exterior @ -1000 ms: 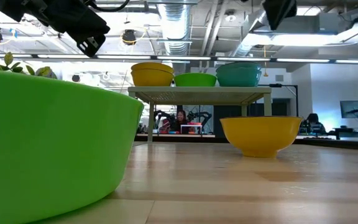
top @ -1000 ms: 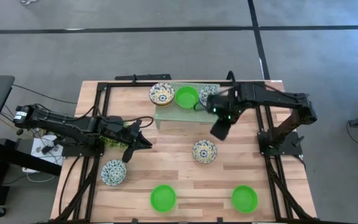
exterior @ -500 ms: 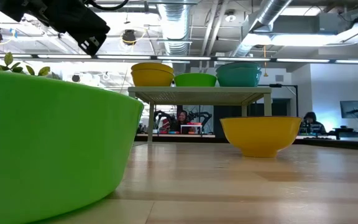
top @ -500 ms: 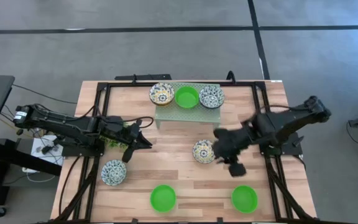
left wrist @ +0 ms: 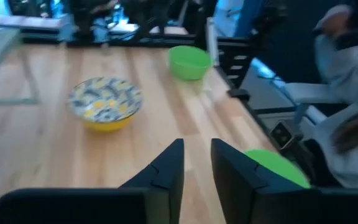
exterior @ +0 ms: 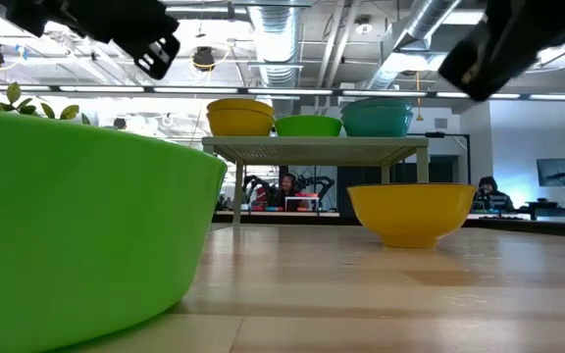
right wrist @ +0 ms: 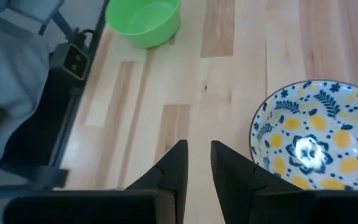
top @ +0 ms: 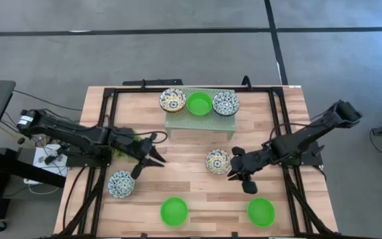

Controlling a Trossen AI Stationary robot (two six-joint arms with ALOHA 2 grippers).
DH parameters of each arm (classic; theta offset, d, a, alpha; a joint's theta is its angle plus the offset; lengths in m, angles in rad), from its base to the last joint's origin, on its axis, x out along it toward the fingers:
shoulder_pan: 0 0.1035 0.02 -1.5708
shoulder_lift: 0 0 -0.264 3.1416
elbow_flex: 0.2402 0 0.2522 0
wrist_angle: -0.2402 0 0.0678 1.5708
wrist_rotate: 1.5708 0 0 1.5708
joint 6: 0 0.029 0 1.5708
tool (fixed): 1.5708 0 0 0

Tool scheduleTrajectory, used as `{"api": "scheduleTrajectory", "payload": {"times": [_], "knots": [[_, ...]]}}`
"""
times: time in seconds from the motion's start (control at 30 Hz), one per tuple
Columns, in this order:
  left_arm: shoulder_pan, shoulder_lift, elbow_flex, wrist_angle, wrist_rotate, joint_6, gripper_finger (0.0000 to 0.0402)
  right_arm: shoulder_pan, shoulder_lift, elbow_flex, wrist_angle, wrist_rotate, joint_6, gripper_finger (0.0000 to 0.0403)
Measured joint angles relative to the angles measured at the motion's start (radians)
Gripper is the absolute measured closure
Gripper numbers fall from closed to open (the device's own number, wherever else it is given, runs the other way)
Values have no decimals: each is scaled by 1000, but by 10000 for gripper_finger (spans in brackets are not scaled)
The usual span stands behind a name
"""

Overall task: Pick & Place Mini bowls
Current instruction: Stack the left green bowl on the green bowl on the shelf

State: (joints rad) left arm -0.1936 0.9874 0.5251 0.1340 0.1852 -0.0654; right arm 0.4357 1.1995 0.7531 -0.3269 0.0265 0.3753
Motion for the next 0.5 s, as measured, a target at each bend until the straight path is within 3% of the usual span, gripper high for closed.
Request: {"api": "scheduleTrajectory", "payload": {"times": [0.3,0.5], "knots": [[-70,238,83,76,6,-300,280,-45,72,-50,127,7,-108,337],[-152,429,201,65,41,-336,280,-66,77,-50,104,-1,-120,337]]}}
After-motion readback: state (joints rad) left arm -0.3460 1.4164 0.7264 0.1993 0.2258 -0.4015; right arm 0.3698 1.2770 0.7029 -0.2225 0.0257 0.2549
